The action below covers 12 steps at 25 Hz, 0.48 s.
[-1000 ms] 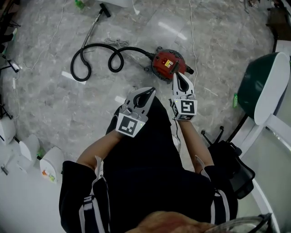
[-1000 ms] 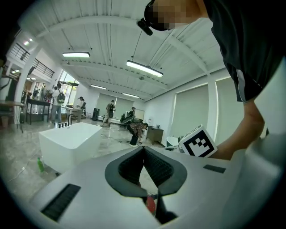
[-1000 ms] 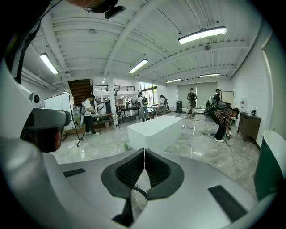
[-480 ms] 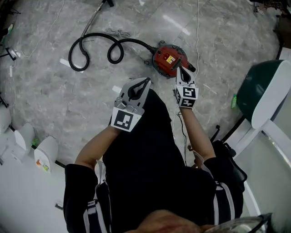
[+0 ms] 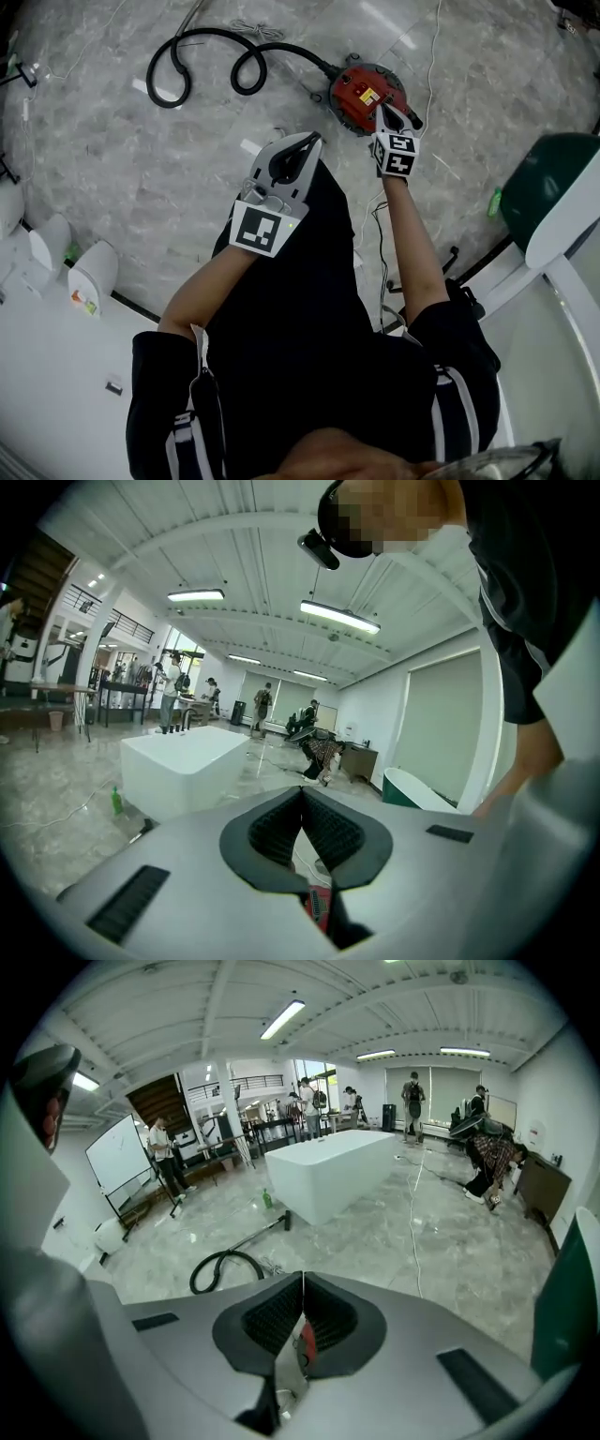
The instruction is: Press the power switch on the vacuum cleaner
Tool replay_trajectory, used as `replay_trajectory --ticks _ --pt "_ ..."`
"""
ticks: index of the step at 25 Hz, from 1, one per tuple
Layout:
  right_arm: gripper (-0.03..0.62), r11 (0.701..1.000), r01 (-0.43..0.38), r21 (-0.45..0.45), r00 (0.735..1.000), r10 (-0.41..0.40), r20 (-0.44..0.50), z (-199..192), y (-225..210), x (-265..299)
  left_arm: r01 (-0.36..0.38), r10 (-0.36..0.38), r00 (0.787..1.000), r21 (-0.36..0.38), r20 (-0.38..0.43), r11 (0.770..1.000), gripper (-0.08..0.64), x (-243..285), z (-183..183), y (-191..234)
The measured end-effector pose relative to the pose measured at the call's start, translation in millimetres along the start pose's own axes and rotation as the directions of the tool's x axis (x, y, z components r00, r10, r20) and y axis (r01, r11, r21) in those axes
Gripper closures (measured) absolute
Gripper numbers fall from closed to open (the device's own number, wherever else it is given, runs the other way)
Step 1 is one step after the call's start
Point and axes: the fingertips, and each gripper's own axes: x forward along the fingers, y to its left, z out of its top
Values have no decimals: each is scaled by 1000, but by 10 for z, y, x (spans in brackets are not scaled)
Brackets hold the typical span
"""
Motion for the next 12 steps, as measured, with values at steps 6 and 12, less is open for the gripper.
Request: replay_trajectory --ticks 6,12 --pt "574 1000 -15 27 997 17 -78 -386 -147 412 35 -35 999 -8 -37 999 541 72 -181 -145" --pt "572 999 -13 38 995 17 -100 -665 -221 761 52 -54 997 -42 -53 998 541 134 -373 -217"
